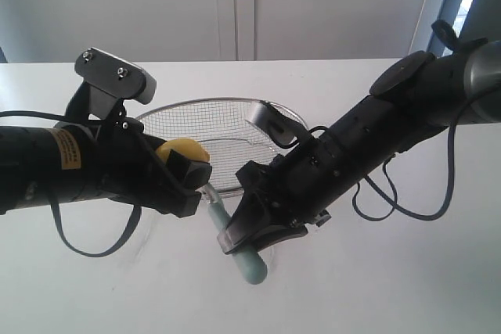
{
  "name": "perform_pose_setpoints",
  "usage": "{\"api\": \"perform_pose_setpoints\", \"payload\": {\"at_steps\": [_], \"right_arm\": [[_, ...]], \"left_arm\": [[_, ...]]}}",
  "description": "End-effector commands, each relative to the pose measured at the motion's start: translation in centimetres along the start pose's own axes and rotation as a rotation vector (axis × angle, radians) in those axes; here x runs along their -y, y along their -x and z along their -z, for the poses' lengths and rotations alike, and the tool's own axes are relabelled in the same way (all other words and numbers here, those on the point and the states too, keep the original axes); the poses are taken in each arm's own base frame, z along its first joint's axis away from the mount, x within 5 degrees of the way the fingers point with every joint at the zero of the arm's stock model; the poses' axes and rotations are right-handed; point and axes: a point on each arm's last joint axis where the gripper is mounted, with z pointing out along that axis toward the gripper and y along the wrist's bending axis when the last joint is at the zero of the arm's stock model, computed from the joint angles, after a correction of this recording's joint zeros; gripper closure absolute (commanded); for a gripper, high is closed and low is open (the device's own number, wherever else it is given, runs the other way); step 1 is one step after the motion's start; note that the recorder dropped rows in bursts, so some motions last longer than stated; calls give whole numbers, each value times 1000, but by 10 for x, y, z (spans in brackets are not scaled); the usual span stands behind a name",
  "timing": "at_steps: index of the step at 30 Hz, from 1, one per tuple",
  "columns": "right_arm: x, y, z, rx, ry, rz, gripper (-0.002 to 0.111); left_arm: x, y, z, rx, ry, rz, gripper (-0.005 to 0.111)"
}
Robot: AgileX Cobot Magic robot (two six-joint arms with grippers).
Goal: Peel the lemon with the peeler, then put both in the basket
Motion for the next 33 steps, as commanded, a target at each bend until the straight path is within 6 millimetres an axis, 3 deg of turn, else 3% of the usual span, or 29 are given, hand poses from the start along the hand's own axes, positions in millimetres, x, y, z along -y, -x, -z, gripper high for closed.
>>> {"api": "perform_pose_setpoints", "payload": {"at_steps": [1, 10, 19, 33], "right_arm": [[-3, 2, 2, 18, 10, 11, 108], [-4, 6, 6, 30, 6, 25, 108], [-7, 6, 23, 82, 6, 28, 108], [-31, -3, 72, 219, -24, 102, 108]], "left_arm": [[2, 1, 1, 11, -6, -5, 107], [2, 1, 1, 11, -6, -5, 107], [2, 1, 1, 11, -6, -5, 107], [2, 1, 1, 11, -6, -5, 107]]}}
